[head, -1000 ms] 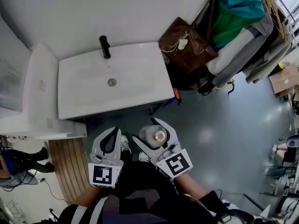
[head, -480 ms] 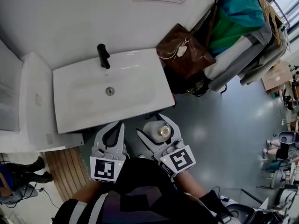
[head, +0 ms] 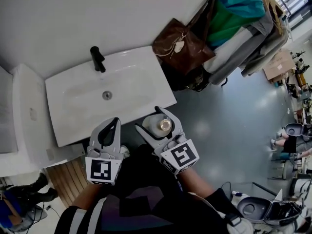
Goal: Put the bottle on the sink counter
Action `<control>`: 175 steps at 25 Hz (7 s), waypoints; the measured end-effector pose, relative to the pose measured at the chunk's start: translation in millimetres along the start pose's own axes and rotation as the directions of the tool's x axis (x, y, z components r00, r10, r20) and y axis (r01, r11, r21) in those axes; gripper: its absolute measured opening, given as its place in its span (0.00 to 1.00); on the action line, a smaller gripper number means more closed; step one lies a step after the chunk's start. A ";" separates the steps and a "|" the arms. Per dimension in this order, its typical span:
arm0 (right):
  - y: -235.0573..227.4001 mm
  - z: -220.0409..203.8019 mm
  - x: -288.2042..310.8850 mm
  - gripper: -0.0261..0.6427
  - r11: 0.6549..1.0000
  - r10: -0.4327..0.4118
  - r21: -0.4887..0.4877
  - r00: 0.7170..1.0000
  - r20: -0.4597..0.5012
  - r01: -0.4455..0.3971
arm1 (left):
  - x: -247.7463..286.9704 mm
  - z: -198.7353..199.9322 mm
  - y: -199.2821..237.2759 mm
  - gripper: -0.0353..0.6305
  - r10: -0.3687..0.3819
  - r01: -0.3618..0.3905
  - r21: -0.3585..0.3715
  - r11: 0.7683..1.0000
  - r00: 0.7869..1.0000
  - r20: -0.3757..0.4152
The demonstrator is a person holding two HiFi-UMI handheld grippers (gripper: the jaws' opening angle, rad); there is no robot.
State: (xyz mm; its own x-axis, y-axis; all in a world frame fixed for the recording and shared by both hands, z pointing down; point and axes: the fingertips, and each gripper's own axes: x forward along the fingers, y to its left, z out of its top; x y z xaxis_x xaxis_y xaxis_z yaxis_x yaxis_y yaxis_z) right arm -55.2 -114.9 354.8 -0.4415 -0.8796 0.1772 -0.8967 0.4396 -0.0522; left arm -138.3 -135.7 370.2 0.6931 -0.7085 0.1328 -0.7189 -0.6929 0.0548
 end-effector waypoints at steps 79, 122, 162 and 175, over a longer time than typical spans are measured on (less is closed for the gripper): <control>-287.1 -163.8 348.8 0.54 1.000 0.006 0.019 0.964 -0.265 -0.001 | 338.6 -150.3 143.3 0.05 0.177 -0.203 -0.025 0.979 0.901 -0.395; -291.3 -192.6 360.9 0.54 0.996 -0.058 -0.090 0.916 -0.396 0.024 | 341.9 -154.0 151.5 0.05 0.172 -0.205 -0.039 0.978 0.899 -0.404; -272.5 -166.3 261.8 0.53 0.988 -0.141 0.006 0.918 -0.372 0.154 | 300.3 -129.3 95.9 0.05 0.090 -0.106 -0.023 0.994 0.924 -0.372; -191.9 -97.4 168.9 0.28 0.976 -0.205 0.027 0.954 -0.217 0.215 | 218.6 -79.1 51.2 0.05 0.042 -0.041 0.011 0.999 0.962 -0.270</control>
State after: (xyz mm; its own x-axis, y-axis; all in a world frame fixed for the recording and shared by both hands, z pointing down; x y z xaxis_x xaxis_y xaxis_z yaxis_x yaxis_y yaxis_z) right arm 45.4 -330.1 490.4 -0.2310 -0.8900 0.3930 -0.9713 0.2348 -0.0392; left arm -27.7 -315.6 480.2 0.6219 -0.6747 0.3975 -0.7460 -0.6648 0.0387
